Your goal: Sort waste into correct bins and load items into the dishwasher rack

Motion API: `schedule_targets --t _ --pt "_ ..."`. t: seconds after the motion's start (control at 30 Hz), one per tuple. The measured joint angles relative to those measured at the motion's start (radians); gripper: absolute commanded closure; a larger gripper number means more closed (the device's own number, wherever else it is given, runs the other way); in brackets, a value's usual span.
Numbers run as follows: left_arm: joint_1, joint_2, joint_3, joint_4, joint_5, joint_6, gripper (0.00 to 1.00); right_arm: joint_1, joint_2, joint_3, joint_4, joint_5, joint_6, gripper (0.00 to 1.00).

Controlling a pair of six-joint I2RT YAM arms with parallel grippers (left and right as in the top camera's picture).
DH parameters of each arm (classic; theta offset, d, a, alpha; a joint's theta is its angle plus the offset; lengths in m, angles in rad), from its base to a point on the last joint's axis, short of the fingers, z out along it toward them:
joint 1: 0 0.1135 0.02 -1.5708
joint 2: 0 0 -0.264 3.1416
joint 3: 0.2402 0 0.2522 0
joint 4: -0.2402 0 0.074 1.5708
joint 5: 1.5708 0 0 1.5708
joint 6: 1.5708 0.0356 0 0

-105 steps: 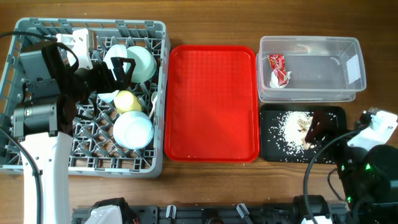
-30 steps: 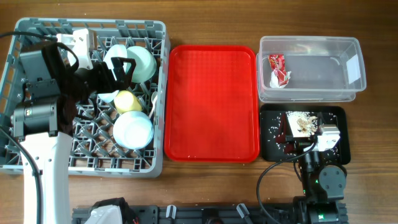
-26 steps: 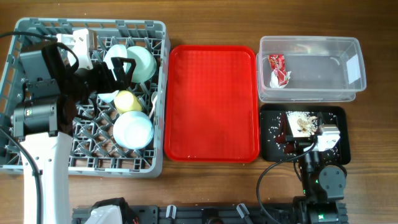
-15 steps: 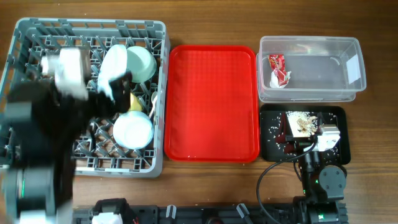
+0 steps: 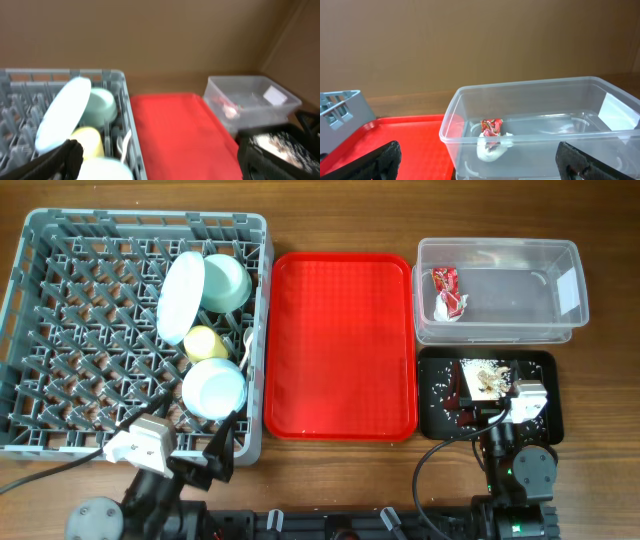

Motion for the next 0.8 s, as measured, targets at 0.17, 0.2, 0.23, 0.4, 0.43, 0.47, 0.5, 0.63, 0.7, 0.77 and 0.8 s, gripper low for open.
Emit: schedule_targets --t 0.17,0.2,0.23,0.4,0.43,0.47,0.5,0.63,0.7,0.77,0.8 --pt "0.000 -0.072 -0.196 0.356 -0.002 -0.043 0.00 0.000 0.000 0.000 0.000 0.001 0.000 0.00" --pt "0.000 -0.075 -0.225 0.426 -0.003 -0.047 0.00 0.000 0.000 0.000 0.000 0.001 0.000 0.00" --pt "0.000 -0.075 -0.267 0.510 -0.008 -0.049 0.00 0.000 0.000 0.000 0.000 0.001 0.000 0.00" --pt "0.000 -0.079 -0.422 0.783 -0.043 -0.058 0.00 0.000 0.000 0.000 0.000 0.002 0.000 0.00" --pt "0.000 -0.079 -0.445 0.803 -0.047 -0.061 0.00 0.000 0.000 0.000 0.000 0.001 0.000 0.00" --pt "0.000 -0.079 -0.470 0.823 -0.053 -0.061 0.00 0.000 0.000 0.000 0.000 0.001 0.000 0.00" --pt "0.000 -0.079 -0.486 0.838 -0.056 -0.062 0.00 0.000 0.000 0.000 0.000 0.002 0.000 0.00" --pt "0.000 -0.079 -0.546 0.867 -0.061 -0.062 0.00 0.000 0.000 0.000 0.000 0.001 0.000 0.00" --pt "0.000 -0.079 -0.567 0.870 -0.069 -0.062 0.00 0.000 0.000 0.000 0.000 0.001 0.000 0.00" --pt "0.000 -0.079 -0.585 0.873 -0.078 -0.062 0.00 0.000 0.000 0.000 0.000 0.001 0.000 0.00" --pt "0.000 -0.079 -0.591 0.873 -0.080 -0.062 0.00 0.000 0.000 0.000 0.000 0.002 0.000 0.00"
